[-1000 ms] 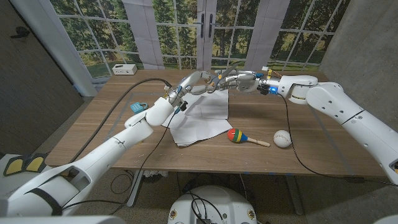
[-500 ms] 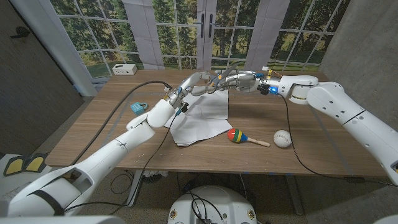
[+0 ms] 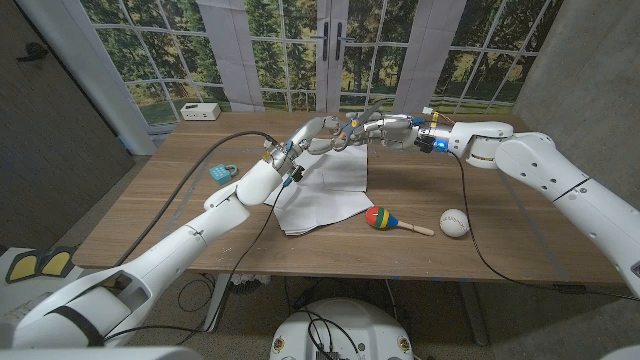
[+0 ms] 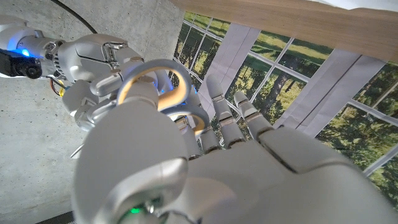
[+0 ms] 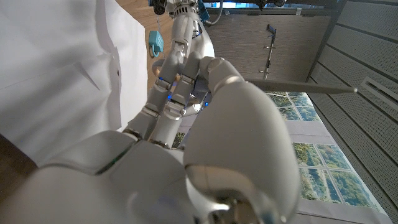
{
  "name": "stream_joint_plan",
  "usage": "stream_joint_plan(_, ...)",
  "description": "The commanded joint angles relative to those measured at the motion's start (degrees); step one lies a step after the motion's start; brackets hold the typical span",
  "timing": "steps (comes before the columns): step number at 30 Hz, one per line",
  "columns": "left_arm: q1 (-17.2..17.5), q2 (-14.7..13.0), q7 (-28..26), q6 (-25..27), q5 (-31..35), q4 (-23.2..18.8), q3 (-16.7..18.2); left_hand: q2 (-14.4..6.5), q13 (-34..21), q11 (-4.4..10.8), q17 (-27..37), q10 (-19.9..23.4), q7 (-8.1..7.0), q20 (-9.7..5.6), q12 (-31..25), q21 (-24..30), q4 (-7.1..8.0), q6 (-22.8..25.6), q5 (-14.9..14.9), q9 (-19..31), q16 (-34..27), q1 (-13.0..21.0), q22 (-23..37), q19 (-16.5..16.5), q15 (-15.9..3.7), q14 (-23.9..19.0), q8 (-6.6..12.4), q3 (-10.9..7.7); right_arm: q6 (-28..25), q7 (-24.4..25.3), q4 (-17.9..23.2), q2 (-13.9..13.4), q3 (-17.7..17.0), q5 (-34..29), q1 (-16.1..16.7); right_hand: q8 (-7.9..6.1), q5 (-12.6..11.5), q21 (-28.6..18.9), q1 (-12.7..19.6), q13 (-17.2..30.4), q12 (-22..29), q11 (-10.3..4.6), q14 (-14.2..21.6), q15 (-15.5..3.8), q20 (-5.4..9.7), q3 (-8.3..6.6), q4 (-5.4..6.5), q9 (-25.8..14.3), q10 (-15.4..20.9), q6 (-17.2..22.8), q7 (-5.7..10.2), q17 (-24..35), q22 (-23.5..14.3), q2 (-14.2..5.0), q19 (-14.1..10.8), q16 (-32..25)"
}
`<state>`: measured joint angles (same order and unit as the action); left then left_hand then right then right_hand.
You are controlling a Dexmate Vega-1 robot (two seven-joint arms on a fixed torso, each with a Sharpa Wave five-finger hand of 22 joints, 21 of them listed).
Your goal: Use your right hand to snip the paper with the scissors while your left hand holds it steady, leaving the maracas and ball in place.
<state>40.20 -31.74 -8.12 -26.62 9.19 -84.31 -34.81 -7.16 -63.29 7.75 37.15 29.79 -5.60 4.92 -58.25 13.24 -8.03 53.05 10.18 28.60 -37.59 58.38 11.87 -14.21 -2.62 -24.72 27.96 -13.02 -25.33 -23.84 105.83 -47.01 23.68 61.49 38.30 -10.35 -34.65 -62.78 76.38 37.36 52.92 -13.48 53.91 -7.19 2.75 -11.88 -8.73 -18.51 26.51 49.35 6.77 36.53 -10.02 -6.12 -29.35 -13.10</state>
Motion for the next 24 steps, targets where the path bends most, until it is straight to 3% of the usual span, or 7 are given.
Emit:
stream_joint_plan(1,-0.3,0.3,1.1,-0.6,-1.4,0.6,0.0,-1.4,-0.2,4.36,0.2,4.1,-0.93,0.28,0.0,0.5,0.30,-1.7,0.2,9.8,0.2,0.5,0.3,-0.5,-9.01,-0.8,5.05,-0.41,0.0,-1.1,-1.2,0.6,0.0,0.8,0.0,0.19,0.5,-0.3,-0.7,2.5,-0.8,4.94,-1.0,-6.45,4.42,-0.04,0.80,-0.2,4.8,-2.7,-0.33,0.1,0.0,-1.25,0.6,0.3)
stream_joint_plan(6,-0.6,0.5,1.1,-0.9,-1.4,1.2,0.0,-1.4,-0.3,4.36,0.2,4.1,-0.85,0.27,0.0,0.5,0.33,-2.0,0.2,10.6,0.4,0.4,0.3,-0.6,-9.07,-0.9,5.74,-0.45,0.4,-2.0,-2.0,0.9,0.1,0.8,-0.2,0.11,1.1,0.1,-2.2,0.6,-1.8,5.55,-2.3,-6.42,3.55,0.08,1.47,-0.1,4.8,-5.2,-0.22,0.1,0.1,-1.89,0.8,0.9)
stream_joint_plan(12,-0.6,0.6,1.1,-0.5,-1.2,1.2,0.0,-1.4,-0.1,4.34,0.4,3.8,-0.92,0.25,0.3,0.6,0.23,-2.4,0.2,11.9,0.6,0.4,0.3,-0.6,-9.10,-0.9,6.85,-0.54,1.3,-2.9,-2.7,1.1,0.3,0.2,-0.3,-0.27,5.3,2.8,-10.8,-6.6,-10.7,7.27,-9.9,-5.24,3.21,1.63,4.83,0.8,0.3,-15.1,0.19,-4.2,0.2,-0.34,4.0,2.3)
stream_joint_plan(16,0.0,0.7,0.1,0.8,-1.2,0.5,0.3,-1.2,0.0,4.34,0.7,4.2,-0.94,0.67,0.2,0.7,-0.13,-2.6,0.1,12.8,0.4,0.8,0.3,-0.9,-9.07,-1.1,7.64,-0.68,2.8,-3.7,-2.9,1.1,0.1,-0.5,0.1,-0.72,11.0,4.1,-18.4,-10.4,-15.3,8.71,-14.2,-3.88,1.72,5.17,7.93,1.8,-0.1,-17.6,-0.56,-5.6,0.2,2.26,4.3,1.7)
stream_joint_plan(18,0.0,0.8,0.0,0.7,-1.3,0.6,0.3,-1.2,0.0,4.35,0.7,4.3,-0.92,0.68,0.2,0.7,-0.07,-2.7,0.1,13.0,0.5,0.7,0.4,-0.9,-8.96,-1.2,7.92,-0.72,2.9,-4.5,-3.4,1.4,-0.1,0.3,0.2,-1.03,15.5,5.0,-23.3,-12.6,-17.7,10.23,-15.5,-2.71,0.41,7.52,9.91,2.6,0.8,-18.4,-1.24,-6.6,0.2,3.85,4.0,1.2)
stream_joint_plan(21,0.1,0.8,0.5,0.7,-2.3,0.6,0.4,-1.2,0.2,4.35,0.6,4.2,-0.97,0.64,0.3,0.8,-0.05,-2.7,0.1,13.0,0.8,0.6,0.4,-1.0,-9.12,-1.2,8.08,-0.82,3.8,-4.8,-3.8,1.6,-0.4,0.3,0.6,-1.21,18.8,5.6,-27.2,-14.2,-19.1,11.33,-15.0,-1.77,-0.42,9.43,11.43,3.2,2.1,-18.8,-1.97,-7.6,0.2,5.25,3.2,0.5)
stream_joint_plan(24,0.6,0.8,3.6,2.9,-7.2,-0.5,0.9,-1.2,0.2,4.34,0.5,4.2,-0.91,0.55,0.4,0.8,-0.10,-2.8,0.1,12.9,1.0,0.6,0.4,-1.0,-9.07,-1.3,8.14,-0.89,4.2,-4.0,-4.0,1.8,-1.0,0.8,1.3,-1.22,21.6,7.1,-34.7,-16.3,-21.0,12.52,-14.7,-0.88,-2.25,13.71,14.15,4.1,4.3,-19.9,-3.02,-9.1,0.2,9.07,2.0,-0.1)
